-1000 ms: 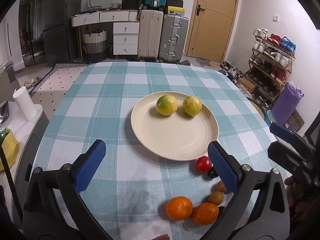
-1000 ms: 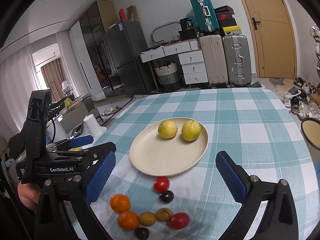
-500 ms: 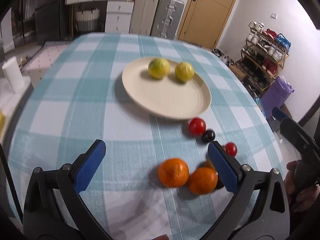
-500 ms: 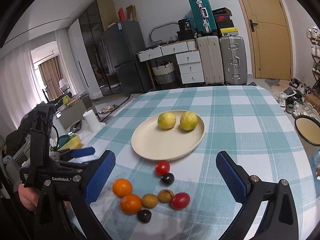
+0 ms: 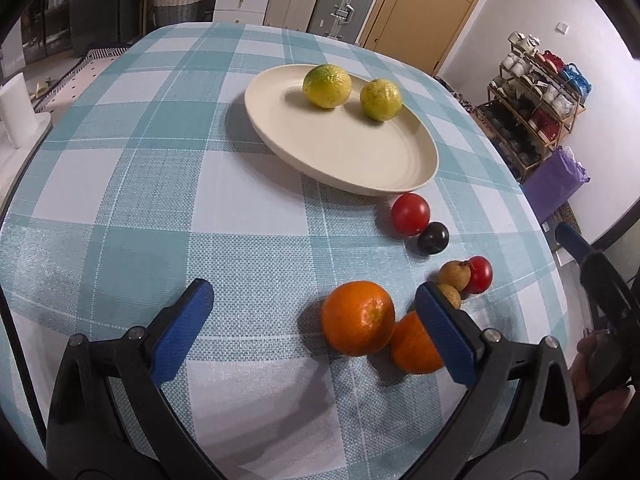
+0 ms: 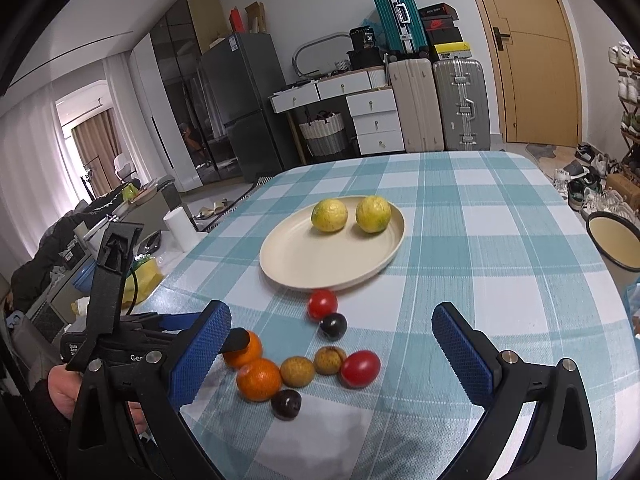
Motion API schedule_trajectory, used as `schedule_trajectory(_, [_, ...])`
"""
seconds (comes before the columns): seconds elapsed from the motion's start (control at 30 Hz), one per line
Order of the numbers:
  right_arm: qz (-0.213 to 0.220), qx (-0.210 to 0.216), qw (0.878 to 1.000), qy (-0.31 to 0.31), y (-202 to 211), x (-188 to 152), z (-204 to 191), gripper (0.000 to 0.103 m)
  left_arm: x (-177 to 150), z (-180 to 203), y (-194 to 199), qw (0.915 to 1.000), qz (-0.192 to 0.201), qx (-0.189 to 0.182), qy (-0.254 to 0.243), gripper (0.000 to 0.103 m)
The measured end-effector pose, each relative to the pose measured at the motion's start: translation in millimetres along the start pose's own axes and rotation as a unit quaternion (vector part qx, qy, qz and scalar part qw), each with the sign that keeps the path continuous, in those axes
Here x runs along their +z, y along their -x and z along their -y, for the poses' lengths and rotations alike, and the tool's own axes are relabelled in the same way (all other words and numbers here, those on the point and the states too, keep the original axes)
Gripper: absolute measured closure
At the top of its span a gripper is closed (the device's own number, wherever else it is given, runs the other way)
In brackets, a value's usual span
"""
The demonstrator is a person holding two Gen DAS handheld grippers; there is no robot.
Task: Organize fruits
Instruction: 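Grasp a mandarin orange with the left tool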
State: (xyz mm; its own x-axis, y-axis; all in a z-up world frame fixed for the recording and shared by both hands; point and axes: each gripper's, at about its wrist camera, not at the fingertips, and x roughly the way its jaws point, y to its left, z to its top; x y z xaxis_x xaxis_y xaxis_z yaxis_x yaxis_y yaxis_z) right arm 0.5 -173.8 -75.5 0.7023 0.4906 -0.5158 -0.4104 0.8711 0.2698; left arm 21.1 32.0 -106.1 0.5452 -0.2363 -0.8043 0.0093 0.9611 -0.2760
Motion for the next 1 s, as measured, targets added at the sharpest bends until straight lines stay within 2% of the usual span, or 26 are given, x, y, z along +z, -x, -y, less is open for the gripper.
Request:
schedule_trajectory(0.07, [-0.005, 0.001, 1.000, -0.004, -2, -3, 1, 0.000, 1, -1, 0, 1.0000, -0.001, -0.004, 0.004, 0.007])
schedule_trajectory(0.3, [-0.016, 0.004, 1.000, -0.004, -3, -9, -1, 0.000, 0, -1, -4, 0.9992, -0.012, -0.039, 0.004, 0.029])
schedule_trajectory(0.33, [-0.016, 0.005, 1.000, -0.004, -3, -9, -2, 0.000, 0, 0, -4, 0.9990, -0.013, -0.042, 0.002, 0.029])
schedule_trajectory(0.37, [-0.017, 0.006, 1.000, -0.003, -4, -9, -2, 0.000, 0, 1, -4, 0.9991, -0.011, -0.041, -0.004, 0.040])
schedule_trajectory(0.4, [-0.017, 0.007, 1.000, -0.003, -4, -10, -2, 0.000, 0, 2, -5, 0.9984, -0.014, -0.055, -0.009, 0.051])
schedule_trajectory(0.5, [-0.018, 0.016, 1.000, -0.003, -4, -11, -4, 0.000, 0, 6, -5, 0.9957, -0.021, -0.090, -0.012, 0.070])
schedule_trajectory(0.63, [-0.025, 0.030, 0.999, 0.003, -4, -13, -9, 0.000, 1, 10, -5, 0.9957, -0.021, -0.087, -0.023, 0.070])
schedule_trajectory(1.0, [-0.068, 0.073, 0.995, 0.023, -19, -29, -36, 0.000, 1, -13, 10, 0.9955, -0.009, -0.095, 0.005, 0.071])
